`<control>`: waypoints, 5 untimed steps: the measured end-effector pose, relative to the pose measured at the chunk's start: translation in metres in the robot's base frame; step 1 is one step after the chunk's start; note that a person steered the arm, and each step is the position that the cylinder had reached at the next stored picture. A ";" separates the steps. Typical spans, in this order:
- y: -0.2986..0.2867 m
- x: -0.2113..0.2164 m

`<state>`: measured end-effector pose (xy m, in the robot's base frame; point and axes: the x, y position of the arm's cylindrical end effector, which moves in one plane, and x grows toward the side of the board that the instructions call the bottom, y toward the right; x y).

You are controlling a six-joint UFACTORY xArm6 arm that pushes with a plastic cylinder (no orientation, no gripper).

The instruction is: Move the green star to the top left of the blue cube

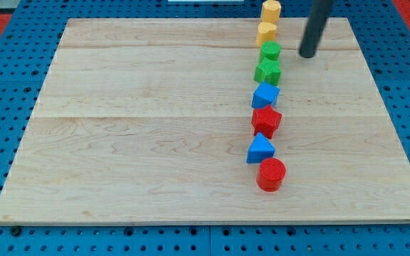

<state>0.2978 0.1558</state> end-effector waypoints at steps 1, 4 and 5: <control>-0.090 0.000; -0.109 0.001; -0.006 0.018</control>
<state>0.3154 0.1494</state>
